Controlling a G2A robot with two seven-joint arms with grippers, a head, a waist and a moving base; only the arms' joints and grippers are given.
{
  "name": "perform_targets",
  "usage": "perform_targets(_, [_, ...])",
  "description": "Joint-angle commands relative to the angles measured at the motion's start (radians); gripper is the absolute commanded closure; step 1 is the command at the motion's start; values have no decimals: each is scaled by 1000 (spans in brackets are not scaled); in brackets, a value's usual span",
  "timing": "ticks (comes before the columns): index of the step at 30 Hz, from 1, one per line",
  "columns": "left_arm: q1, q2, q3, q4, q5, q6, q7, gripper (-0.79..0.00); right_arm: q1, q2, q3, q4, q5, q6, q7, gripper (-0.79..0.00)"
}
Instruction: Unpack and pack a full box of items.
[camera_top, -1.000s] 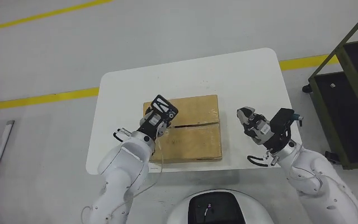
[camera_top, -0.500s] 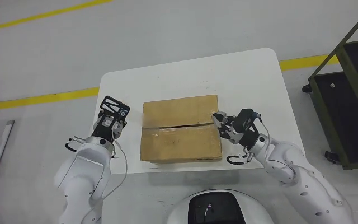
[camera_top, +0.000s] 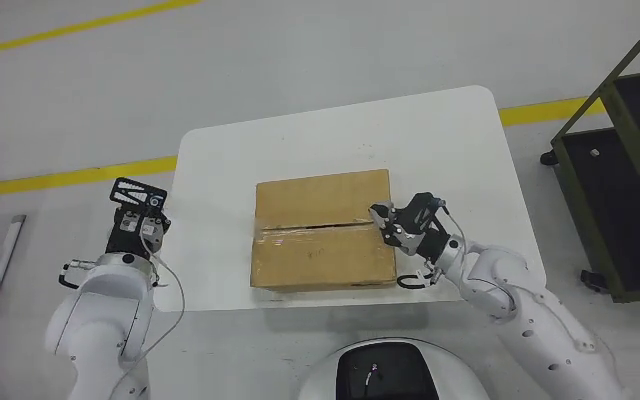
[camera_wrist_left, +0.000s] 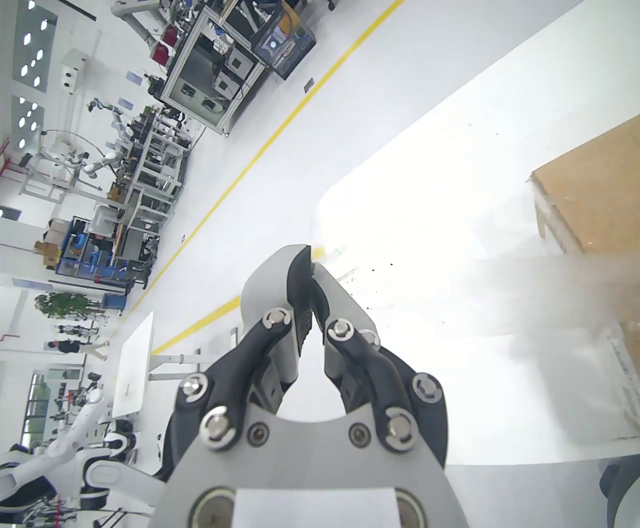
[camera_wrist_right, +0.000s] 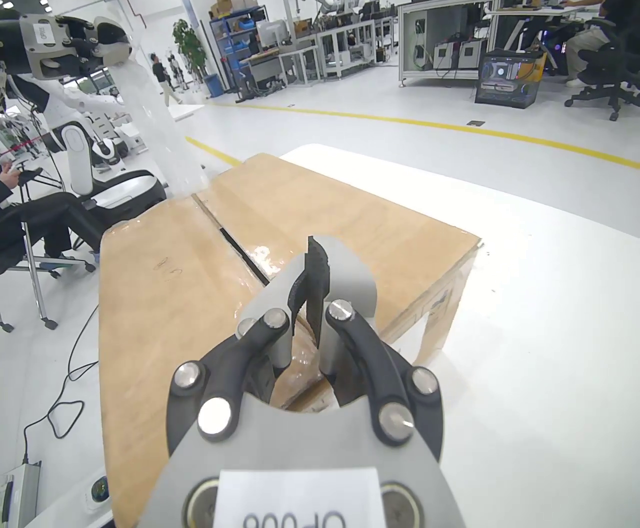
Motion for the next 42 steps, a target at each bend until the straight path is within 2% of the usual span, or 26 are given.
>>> perform_targets(1, [1, 1, -10, 10, -10, 10, 11, 0, -1, 0, -2, 0, -4, 0, -1, 0])
perform_targets(3, [7, 4, -12, 9, 18, -4, 10, 0, 0, 0, -3, 2, -3, 1, -1, 0])
perform_targets(10, [22, 5, -38, 57, -2, 48, 37, 0, 1, 1, -3, 8, -4, 5, -1, 0])
perform_targets(18, [32, 11, -60, 93, 39, 60, 36, 0, -1, 3, 4, 7, -7, 7, 6, 0])
perform_targets(19, [29, 11, -57, 97, 30, 59, 41, -132, -1, 3, 4, 7, -6, 8, 6, 0])
perform_targets(21, [26, 12, -55, 108, 29, 57, 35, -760, -1, 3, 3, 6, -10, 8, 8, 0])
perform_targets(22, [25, 13, -54, 110, 38, 52, 26, -785, -1, 3, 3, 5, -12, 9, 7, 0])
perform_targets(33, [39, 16, -81, 132, 41, 86, -10, -785, -1, 4, 2, -2, -16, 16, 14, 0])
perform_targets(42, [31, 16, -150, 143, -59, 155, 30, -785, -1, 4, -2, 1, -19, 27, 15, 0])
